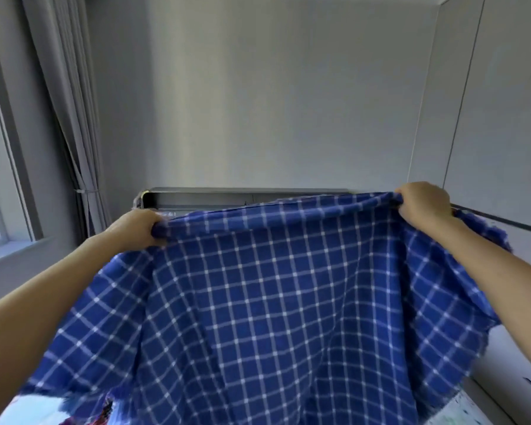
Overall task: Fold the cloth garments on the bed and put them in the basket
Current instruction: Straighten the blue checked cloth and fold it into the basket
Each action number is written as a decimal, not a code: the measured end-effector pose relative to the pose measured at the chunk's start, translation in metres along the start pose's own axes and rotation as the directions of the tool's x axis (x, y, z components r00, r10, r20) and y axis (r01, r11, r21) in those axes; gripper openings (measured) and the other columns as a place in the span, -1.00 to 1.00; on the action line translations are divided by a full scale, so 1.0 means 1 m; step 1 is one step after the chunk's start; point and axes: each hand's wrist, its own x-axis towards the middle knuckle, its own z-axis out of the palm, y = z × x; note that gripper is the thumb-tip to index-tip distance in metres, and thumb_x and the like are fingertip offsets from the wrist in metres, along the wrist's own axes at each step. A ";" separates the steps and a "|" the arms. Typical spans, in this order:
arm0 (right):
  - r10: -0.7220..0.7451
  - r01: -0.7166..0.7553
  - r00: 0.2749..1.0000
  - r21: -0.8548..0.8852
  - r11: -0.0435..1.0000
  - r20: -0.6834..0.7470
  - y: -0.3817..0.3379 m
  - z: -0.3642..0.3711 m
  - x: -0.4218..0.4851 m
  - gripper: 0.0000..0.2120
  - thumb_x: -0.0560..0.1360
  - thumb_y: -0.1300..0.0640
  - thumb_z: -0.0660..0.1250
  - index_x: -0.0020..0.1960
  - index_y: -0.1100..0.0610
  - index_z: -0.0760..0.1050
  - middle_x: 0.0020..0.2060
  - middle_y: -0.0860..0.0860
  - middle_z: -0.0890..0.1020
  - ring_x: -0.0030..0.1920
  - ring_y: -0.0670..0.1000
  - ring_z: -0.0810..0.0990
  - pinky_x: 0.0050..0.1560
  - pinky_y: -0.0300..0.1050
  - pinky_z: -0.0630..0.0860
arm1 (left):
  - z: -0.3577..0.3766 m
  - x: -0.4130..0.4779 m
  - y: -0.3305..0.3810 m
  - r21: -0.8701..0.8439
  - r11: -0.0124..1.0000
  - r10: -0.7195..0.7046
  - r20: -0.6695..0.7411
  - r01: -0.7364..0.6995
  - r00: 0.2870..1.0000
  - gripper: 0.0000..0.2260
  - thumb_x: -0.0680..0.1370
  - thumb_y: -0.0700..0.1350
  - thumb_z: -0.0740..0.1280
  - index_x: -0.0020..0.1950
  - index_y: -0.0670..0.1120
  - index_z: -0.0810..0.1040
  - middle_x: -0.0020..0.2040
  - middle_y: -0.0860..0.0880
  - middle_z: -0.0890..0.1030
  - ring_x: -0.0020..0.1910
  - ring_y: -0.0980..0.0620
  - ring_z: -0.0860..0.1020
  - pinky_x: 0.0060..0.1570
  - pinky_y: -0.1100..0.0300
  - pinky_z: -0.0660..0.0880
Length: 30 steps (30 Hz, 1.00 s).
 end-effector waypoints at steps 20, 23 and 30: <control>0.319 -0.369 0.929 0.399 0.839 0.187 -0.070 0.206 0.159 -0.79 0.56 0.32 0.08 -0.04 0.21 0.49 -0.12 0.12 0.57 -0.21 0.08 0.47 -0.19 -0.10 0.39 | 0.056 0.258 0.010 -0.731 0.554 -0.616 -0.038 0.398 0.787 -0.90 0.55 -0.30 0.22 -0.08 -0.28 0.51 -0.26 -0.21 0.50 -0.29 -0.11 0.44 -0.25 0.14 0.33; 0.444 -0.242 0.879 0.641 0.728 -0.172 -0.070 0.143 0.222 -0.78 0.54 0.36 0.08 -0.03 0.30 0.52 -0.11 0.23 0.60 -0.14 0.20 0.54 -0.21 -0.10 0.33 | 0.005 0.300 0.003 -0.907 0.408 -0.743 -0.266 0.100 0.614 -0.79 0.47 -0.35 0.21 0.00 -0.26 0.60 -0.11 -0.28 0.60 -0.07 -0.19 0.57 -0.04 0.05 0.46; 0.550 0.211 0.514 0.718 0.663 -0.659 -0.052 0.010 0.281 -0.63 0.37 0.43 0.08 0.03 0.21 0.55 -0.08 0.12 0.64 -0.14 0.07 0.55 -0.18 -0.17 0.37 | -0.116 0.320 0.005 -0.825 0.377 -0.711 -0.549 -0.420 0.440 -0.70 0.34 -0.38 0.09 -0.28 -0.02 0.49 -0.35 0.07 0.45 -0.31 0.13 0.41 -0.23 0.21 0.44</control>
